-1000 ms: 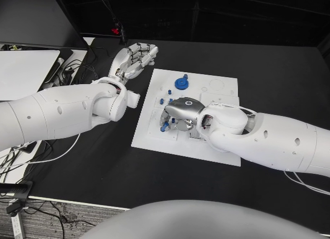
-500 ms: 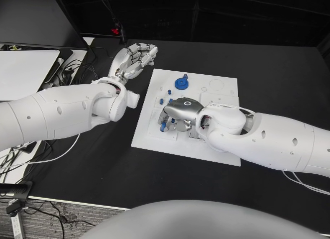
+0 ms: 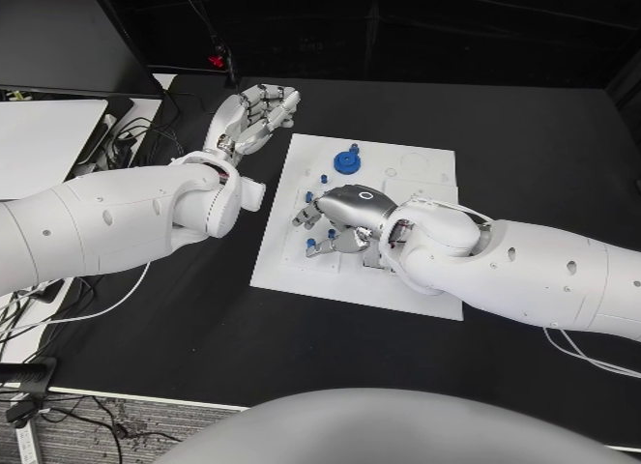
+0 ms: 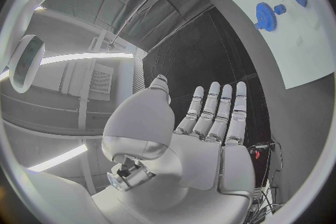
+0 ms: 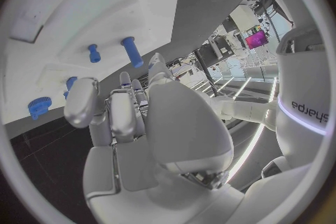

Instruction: Assemble the parts on the task board

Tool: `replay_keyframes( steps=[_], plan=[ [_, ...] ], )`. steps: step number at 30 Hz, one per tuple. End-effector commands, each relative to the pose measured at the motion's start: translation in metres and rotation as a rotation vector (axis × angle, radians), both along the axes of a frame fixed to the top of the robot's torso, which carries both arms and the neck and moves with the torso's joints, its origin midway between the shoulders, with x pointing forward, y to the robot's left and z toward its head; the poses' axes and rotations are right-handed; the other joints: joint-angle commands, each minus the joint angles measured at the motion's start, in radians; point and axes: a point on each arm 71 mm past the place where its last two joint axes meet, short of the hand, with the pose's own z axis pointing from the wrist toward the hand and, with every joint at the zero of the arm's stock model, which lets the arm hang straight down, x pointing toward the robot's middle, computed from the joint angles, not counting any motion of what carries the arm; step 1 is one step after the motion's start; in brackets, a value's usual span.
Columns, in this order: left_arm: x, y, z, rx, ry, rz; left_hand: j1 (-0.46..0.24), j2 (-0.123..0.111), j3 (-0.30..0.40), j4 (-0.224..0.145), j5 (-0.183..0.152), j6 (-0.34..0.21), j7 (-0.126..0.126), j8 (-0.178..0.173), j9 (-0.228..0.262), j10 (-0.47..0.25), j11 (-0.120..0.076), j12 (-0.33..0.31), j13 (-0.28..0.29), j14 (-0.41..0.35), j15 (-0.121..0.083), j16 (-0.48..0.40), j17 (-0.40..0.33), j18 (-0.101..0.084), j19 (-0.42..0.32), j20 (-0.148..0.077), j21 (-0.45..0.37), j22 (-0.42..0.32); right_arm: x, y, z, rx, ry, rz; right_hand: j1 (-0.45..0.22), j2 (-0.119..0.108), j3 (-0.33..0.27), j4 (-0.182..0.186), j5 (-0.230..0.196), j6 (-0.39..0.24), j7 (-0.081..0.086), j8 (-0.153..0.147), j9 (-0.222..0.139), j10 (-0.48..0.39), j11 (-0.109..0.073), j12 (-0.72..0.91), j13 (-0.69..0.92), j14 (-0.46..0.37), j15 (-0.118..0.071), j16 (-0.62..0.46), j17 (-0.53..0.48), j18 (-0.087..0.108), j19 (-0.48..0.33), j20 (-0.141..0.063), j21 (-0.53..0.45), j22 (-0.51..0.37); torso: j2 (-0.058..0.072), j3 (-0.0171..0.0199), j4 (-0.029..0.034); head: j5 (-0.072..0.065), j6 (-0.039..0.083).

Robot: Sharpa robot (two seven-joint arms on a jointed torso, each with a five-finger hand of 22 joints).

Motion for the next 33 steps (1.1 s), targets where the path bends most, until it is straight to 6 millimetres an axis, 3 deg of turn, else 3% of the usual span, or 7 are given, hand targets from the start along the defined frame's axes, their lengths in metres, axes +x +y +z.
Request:
replay_keyframes(
  steps=[1,8,15,21,28,30,33],
  plan=[
    [-0.002,-0.003,0.007,-0.021,-0.089,-0.034,0.010,0.002,-0.004,0.000,0.004,-0.007,0.135,0.005,-0.001,-0.006,-0.002,0.006,-0.002,-0.002,-0.004,0.003,-0.001,-0.004,0.005,0.000,0.006,-0.001,0.000,-0.006,0.012,0.239,0.044,-0.022,-0.008,0.010,0.005,-0.006,-0.005,0.002,0.009,0.007,0.003,-0.002,0.003,0.010,0.002,0.005,0.008,-0.001,0.005,0.020,0.002,0.007,0.001,0.002,0.000,0.0012,0.0003,-0.010,0.000],
    [-0.002,-0.004,0.007,-0.025,-0.085,-0.036,0.010,0.002,-0.004,0.000,0.004,-0.008,0.135,0.005,-0.001,-0.007,-0.002,0.007,-0.002,-0.002,-0.004,0.004,-0.001,-0.004,0.005,0.000,0.006,-0.001,-0.005,-0.055,0.019,0.448,0.276,-0.114,-0.050,0.033,0.001,-0.002,0.003,0.020,0.028,0.034,0.010,0.003,0.018,0.052,0.009,-0.044,0.025,-0.056,-0.104,0.041,-0.057,0.022,-0.102,-0.060,-0.006,-0.0038,0.0058,-0.058,0.007],
    [0.000,-0.007,0.006,-0.039,-0.075,-0.031,0.011,0.002,-0.005,0.000,0.004,-0.008,0.135,0.005,-0.001,-0.007,-0.002,0.007,-0.002,-0.002,-0.004,0.004,-0.002,-0.004,0.005,0.000,0.006,-0.002,-0.012,-0.106,0.019,0.513,0.524,-0.148,-0.156,0.079,-0.050,-0.001,0.095,-0.053,0.040,0.066,0.011,-0.048,0.031,0.140,0.040,-0.326,0.045,-0.297,-0.509,0.101,-0.333,0.044,-0.477,-0.270,-0.017,-0.0123,0.0023,-0.113,0.018],
    [0.000,-0.008,0.004,-0.042,-0.069,-0.032,0.011,0.002,-0.005,0.000,0.005,-0.008,0.135,0.005,-0.001,-0.007,-0.002,0.007,-0.002,-0.002,-0.004,0.004,-0.002,-0.004,0.005,0.000,0.006,-0.002,-0.017,-0.141,0.018,0.533,0.604,-0.242,-0.231,0.104,-0.113,0.000,0.109,-0.135,0.036,0.116,0.020,-0.065,0.026,0.339,0.155,-0.538,0.061,-0.380,-0.532,0.097,-0.493,0.062,-0.626,-0.340,-0.024,-0.0146,-0.0023,-0.157,0.023],
    [-0.001,-0.007,0.001,-0.043,-0.062,-0.029,0.011,0.002,-0.005,0.000,0.005,-0.008,0.135,0.005,-0.001,-0.007,-0.002,0.007,-0.002,-0.002,-0.004,0.004,-0.002,-0.004,0.005,0.000,0.006,-0.002,-0.024,-0.179,0.020,0.557,0.619,-0.408,-0.300,0.155,-0.205,-0.008,0.121,-0.252,0.012,0.345,0.064,-0.246,-0.002,1.073,0.651,-0.588,0.048,-0.333,-0.514,0.103,-0.484,0.060,-0.714,-0.413,-0.028,-0.0141,-0.0060,-0.212,0.023],
    [-0.001,-0.007,0.001,-0.043,-0.060,-0.028,0.011,0.002,-0.005,0.000,0.005,-0.008,0.135,0.005,-0.001,-0.007,-0.002,0.007,-0.002,-0.002,-0.004,0.004,-0.002,-0.004,0.005,0.000,0.006,-0.002,-0.026,-0.186,0.020,0.556,0.625,-0.451,-0.338,0.167,-0.222,0.001,0.129,-0.261,0.005,0.378,0.067,-0.061,-0.015,1.217,0.851,-0.554,0.040,-0.269,-0.481,0.106,-0.459,0.045,-0.685,-0.393,-0.028,-0.0146,-0.0077,-0.218,0.024],
    [-0.002,-0.004,0.000,-0.043,-0.057,-0.027,0.011,0.002,-0.005,0.000,0.005,-0.008,0.135,0.005,-0.001,-0.007,-0.002,0.007,-0.002,-0.002,-0.004,0.004,-0.002,-0.004,0.005,0.000,0.006,-0.002,-0.029,-0.192,0.018,0.541,0.648,-0.512,-0.398,0.179,-0.258,-0.006,0.151,-0.291,0.004,0.447,0.065,0.314,-0.024,1.430,1.249,-0.100,0.023,0.146,0.271,0.090,-0.359,0.027,-0.492,-0.245,-0.027,-0.0167,-0.0151,-0.226,0.023]
  ],
)
